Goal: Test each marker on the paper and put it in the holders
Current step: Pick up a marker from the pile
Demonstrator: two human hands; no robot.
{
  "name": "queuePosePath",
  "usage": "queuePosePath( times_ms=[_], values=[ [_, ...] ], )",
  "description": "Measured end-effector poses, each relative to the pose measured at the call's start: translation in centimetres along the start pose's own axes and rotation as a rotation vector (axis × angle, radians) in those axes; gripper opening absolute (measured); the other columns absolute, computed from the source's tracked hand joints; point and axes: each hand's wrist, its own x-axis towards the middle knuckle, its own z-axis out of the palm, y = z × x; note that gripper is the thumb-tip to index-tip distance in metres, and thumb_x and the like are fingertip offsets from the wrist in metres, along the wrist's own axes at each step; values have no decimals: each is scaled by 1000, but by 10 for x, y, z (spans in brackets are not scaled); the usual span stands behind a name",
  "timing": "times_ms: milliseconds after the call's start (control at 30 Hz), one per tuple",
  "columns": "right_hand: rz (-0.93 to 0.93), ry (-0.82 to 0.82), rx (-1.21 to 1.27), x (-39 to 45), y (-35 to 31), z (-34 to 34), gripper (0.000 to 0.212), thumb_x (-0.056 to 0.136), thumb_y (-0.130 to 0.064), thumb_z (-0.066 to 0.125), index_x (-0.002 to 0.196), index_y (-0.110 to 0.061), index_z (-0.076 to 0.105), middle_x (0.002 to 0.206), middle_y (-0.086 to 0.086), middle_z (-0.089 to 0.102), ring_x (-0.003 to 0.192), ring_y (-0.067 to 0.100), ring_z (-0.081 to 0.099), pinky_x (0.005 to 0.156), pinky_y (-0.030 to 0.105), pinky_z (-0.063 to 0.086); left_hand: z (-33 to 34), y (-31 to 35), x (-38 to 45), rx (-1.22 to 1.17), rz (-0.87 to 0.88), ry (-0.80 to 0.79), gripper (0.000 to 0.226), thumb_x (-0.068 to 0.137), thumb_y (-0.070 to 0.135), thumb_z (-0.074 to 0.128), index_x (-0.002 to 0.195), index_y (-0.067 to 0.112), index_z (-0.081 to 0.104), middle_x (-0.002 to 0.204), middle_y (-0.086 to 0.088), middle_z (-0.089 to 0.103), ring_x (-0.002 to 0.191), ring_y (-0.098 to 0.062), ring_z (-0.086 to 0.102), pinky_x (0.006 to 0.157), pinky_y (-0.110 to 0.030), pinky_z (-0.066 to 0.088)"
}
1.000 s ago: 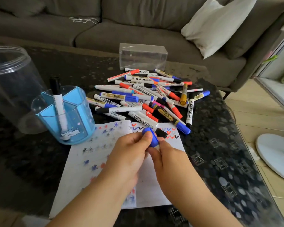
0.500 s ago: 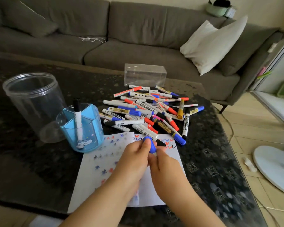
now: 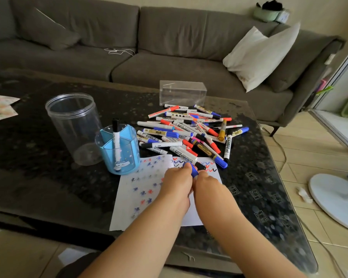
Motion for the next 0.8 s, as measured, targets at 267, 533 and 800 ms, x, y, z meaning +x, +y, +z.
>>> queuePosePath(
  times_ms=[267,533,800],
  values=[
    [13,-75,669,1,7,-18,19,101,-27,38,104,-13,50,73,3,50,54,10,47,47,22,34,-36,14,-23,-211,86,-519,28,99,23,40,101,7,63,98,-9,72,94,-19,67,89,-35,50],
    [66,-487,1678,-27,-5,-35,34,99,-32,37,78,-11,53,54,-2,36,41,5,23,36,15,21,-52,25,-61,-284,152,-593,24,92,22,45,90,5,62,91,-11,74,89,-19,71,76,-27,57],
    [-35,-92,692,-38,7,-5,35,98,-39,41,80,-10,53,61,-4,50,53,8,42,54,21,35,-73,39,-32,-163,296,-270,16,96,25,48,94,16,62,94,3,73,102,-13,65,95,-29,46]
  ],
)
